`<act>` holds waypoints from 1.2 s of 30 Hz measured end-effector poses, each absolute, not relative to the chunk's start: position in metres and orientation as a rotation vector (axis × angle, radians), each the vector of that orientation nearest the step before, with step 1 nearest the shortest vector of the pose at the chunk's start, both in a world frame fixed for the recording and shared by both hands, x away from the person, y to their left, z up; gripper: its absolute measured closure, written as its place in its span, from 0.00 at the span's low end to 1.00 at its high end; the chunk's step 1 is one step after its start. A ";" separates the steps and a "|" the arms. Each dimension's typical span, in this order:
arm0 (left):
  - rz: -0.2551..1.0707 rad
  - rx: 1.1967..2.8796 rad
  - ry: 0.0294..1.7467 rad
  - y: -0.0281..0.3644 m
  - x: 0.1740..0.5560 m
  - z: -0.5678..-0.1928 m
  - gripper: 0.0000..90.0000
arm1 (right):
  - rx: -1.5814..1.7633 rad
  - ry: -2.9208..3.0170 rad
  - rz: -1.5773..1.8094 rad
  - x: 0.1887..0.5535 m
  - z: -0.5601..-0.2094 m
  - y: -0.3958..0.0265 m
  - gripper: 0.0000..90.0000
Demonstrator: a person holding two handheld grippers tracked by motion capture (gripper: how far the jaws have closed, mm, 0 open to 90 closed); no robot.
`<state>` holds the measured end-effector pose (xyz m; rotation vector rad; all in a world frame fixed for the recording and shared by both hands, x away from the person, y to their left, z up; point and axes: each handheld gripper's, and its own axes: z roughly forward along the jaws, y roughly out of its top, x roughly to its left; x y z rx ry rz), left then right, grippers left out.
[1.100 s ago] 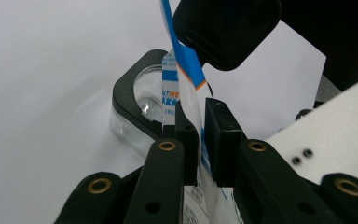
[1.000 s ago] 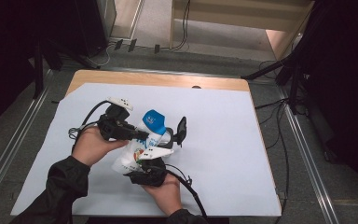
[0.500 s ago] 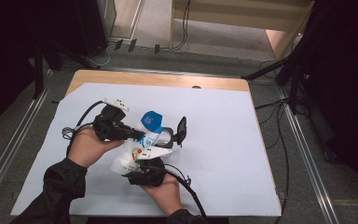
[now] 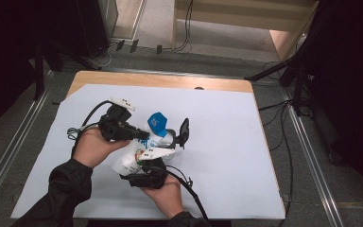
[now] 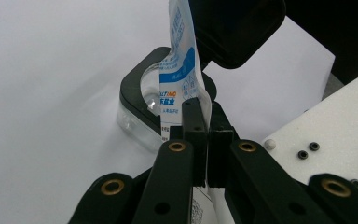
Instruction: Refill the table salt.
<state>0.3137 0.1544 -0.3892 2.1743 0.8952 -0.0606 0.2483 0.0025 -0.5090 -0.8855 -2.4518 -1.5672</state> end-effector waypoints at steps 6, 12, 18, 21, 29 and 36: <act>-0.088 2.177 0.889 0.148 0.320 -0.389 1.00 | -0.883 -2.430 -1.578 0.251 -0.506 -0.001 0.61; -0.092 2.179 0.890 0.144 0.325 -0.387 1.00 | -0.866 -2.432 -1.580 0.254 -0.503 -0.005 0.60; -0.093 2.174 0.898 0.145 0.326 -0.390 1.00 | -0.869 -2.398 -1.570 0.256 -0.502 -0.006 0.63; -0.100 2.169 0.897 0.147 0.327 -0.392 0.99 | -0.865 -2.343 -1.570 0.256 -0.503 -0.005 0.63; -0.122 2.160 0.900 0.153 0.324 -0.389 0.93 | -0.882 -2.282 -1.583 0.257 -0.505 -0.006 0.64; -0.110 2.159 0.899 0.153 0.323 -0.389 0.93 | -0.899 -2.251 -1.587 0.257 -0.505 -0.007 0.64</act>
